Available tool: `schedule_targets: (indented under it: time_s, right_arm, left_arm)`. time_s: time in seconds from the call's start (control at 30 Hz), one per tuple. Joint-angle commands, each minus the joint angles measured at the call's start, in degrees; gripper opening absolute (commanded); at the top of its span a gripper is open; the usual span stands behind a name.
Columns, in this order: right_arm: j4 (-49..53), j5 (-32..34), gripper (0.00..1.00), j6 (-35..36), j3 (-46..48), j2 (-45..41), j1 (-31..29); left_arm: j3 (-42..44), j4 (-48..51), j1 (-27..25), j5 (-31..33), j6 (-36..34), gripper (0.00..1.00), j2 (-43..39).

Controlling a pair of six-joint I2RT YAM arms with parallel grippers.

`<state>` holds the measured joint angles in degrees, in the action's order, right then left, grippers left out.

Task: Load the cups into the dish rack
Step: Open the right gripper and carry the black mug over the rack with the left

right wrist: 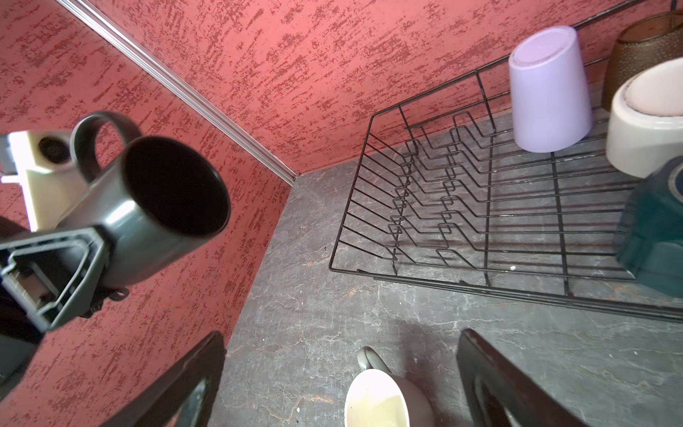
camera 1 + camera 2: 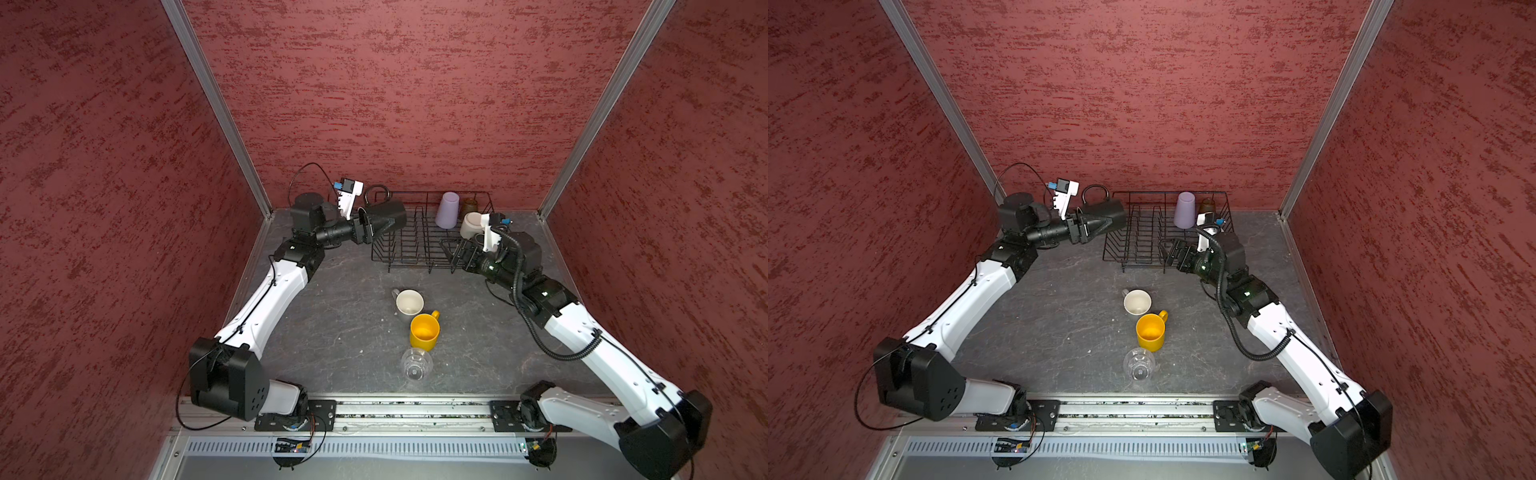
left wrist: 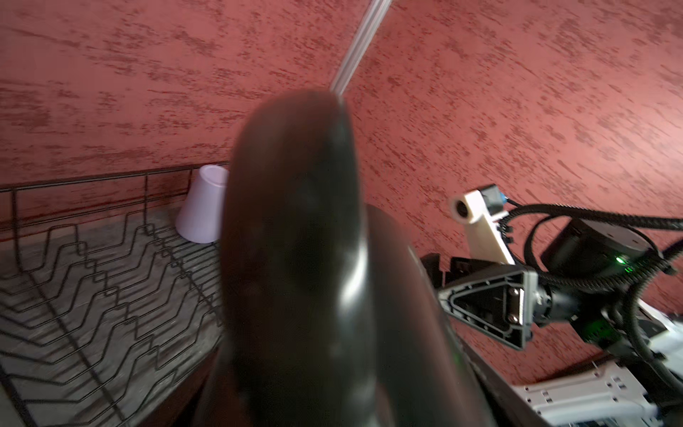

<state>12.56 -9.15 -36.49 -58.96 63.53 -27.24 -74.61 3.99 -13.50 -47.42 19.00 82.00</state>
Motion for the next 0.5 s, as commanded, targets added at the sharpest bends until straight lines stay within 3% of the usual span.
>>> schedule_targets:
  time_s: [0.0, 0.47]
  right_arm:
    - [1.5, 1.9, 0.99, 1.0, 0.0, -1.3, 0.2]
    - [3.6, 1.9, 0.99, 2.3, 2.6, -3.5, 0.3]
  left_arm:
    - [-6.7, 10.5, 0.1, 5.1, -3.2, 0.0, 2.7]
    - [-32.6, 36.7, -0.1, 12.9, -8.1, 0.0, 21.9]
